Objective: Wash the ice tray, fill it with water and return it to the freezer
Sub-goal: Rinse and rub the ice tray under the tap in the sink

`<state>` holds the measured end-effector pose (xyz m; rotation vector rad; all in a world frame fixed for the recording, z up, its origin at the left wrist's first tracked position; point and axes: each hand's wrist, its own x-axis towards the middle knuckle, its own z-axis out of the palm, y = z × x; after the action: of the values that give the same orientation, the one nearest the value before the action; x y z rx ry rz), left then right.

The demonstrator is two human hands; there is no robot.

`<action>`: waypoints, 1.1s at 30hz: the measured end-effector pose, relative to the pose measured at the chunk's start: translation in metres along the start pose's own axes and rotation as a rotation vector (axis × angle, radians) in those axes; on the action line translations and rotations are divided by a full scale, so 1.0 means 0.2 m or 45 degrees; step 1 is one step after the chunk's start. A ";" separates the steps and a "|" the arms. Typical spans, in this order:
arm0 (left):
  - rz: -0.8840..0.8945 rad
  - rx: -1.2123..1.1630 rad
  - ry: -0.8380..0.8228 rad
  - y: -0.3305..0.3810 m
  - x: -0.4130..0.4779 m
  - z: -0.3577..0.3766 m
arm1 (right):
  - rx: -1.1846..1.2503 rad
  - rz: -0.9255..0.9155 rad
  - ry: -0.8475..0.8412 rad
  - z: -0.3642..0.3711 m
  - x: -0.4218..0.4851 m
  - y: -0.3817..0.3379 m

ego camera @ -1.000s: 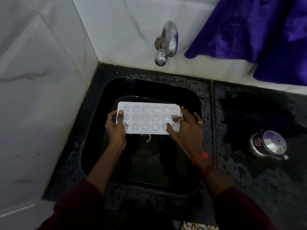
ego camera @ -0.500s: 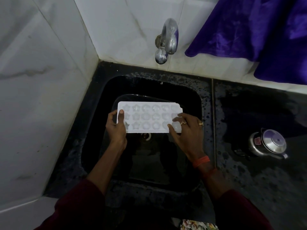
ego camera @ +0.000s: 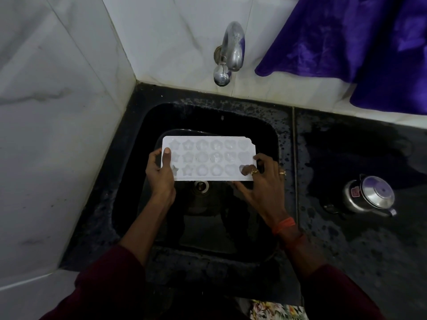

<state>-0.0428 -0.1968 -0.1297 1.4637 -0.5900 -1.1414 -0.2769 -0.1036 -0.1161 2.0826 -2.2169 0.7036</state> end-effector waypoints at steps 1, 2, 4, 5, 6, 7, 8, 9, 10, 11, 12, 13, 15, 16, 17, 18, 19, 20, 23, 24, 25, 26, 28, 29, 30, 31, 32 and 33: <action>-0.001 -0.005 -0.005 0.00 0.00 0.00 | 0.052 -0.011 -0.004 0.00 0.00 0.01; -0.005 -0.002 -0.008 0.00 0.00 -0.01 | 0.080 -0.018 -0.007 -0.01 0.00 0.01; -0.011 0.004 -0.010 0.00 0.00 -0.01 | 0.071 -0.015 -0.012 -0.02 0.00 0.01; -0.012 0.000 -0.013 0.00 0.00 -0.01 | 0.059 -0.018 -0.012 -0.03 -0.01 0.00; -0.009 -0.001 -0.015 0.01 0.00 -0.01 | 0.058 -0.022 -0.013 -0.03 -0.01 -0.01; -0.001 -0.003 -0.015 0.01 -0.01 -0.01 | 0.070 -0.023 -0.014 -0.03 -0.02 -0.01; 0.010 0.001 -0.008 0.01 -0.01 -0.01 | 0.090 -0.019 -0.014 -0.02 -0.02 -0.01; 0.017 0.005 0.001 0.01 -0.02 -0.01 | 0.116 -0.007 -0.012 -0.02 -0.03 -0.01; 0.022 0.007 0.007 0.01 -0.03 -0.01 | 0.148 0.016 -0.007 -0.01 -0.03 -0.01; 0.015 0.000 0.009 0.01 -0.03 -0.01 | 0.179 0.042 -0.001 -0.01 -0.04 -0.01; 0.002 -0.007 0.009 0.00 -0.03 -0.01 | 0.200 0.054 0.007 -0.01 -0.04 -0.02; -0.014 -0.015 0.007 0.00 -0.04 -0.01 | 0.207 0.042 0.014 -0.01 -0.05 -0.02; -0.028 -0.023 0.000 0.00 -0.04 -0.01 | 0.174 -0.025 0.021 -0.02 -0.05 -0.03; -0.024 -0.018 -0.001 0.00 -0.04 -0.01 | 0.135 -0.060 0.025 -0.02 -0.05 -0.02; -0.017 -0.012 0.000 0.00 -0.04 -0.01 | 0.085 -0.092 0.024 -0.02 -0.05 -0.01; -0.009 -0.004 -0.002 0.00 -0.04 -0.02 | 0.036 -0.126 0.013 -0.02 -0.04 0.00; -0.006 0.001 -0.007 0.00 -0.04 -0.02 | -0.003 -0.163 -0.005 -0.03 -0.04 0.00; -0.006 0.008 -0.016 0.00 -0.04 -0.02 | -0.036 -0.200 -0.024 -0.03 -0.03 0.00; -0.011 0.014 -0.039 -0.01 -0.05 -0.02 | -0.117 -0.275 -0.055 -0.03 -0.02 -0.02; -0.017 0.017 -0.034 -0.01 -0.05 -0.02 | -0.119 -0.290 -0.068 -0.03 -0.01 -0.02; -0.023 0.018 -0.024 -0.01 -0.06 -0.02 | -0.117 -0.305 -0.085 -0.03 0.00 -0.02; -0.026 0.013 -0.013 -0.01 -0.06 -0.03 | -0.126 -0.319 -0.105 -0.03 0.00 -0.01; -0.029 0.009 -0.007 -0.01 -0.06 -0.03 | -0.194 -0.339 -0.129 -0.04 0.00 0.01; -0.027 0.011 -0.010 -0.01 -0.06 -0.04 | -0.230 -0.346 -0.134 -0.04 0.00 0.01; -0.026 0.013 -0.011 0.00 -0.06 -0.04 | -0.250 -0.349 -0.136 -0.04 0.00 0.01; -0.025 0.011 -0.012 0.00 -0.06 -0.04 | -0.250 -0.346 -0.140 -0.03 0.00 0.01; -0.023 0.009 -0.011 0.00 -0.07 -0.04 | -0.233 -0.337 -0.142 -0.03 0.00 0.00; -0.021 0.005 -0.009 0.01 -0.07 -0.03 | -0.207 -0.323 -0.141 -0.02 0.00 -0.01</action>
<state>-0.0422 -0.1822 -0.1248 1.4707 -0.5860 -1.1595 -0.2769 -0.1027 -0.1115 2.3097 -1.9316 0.3854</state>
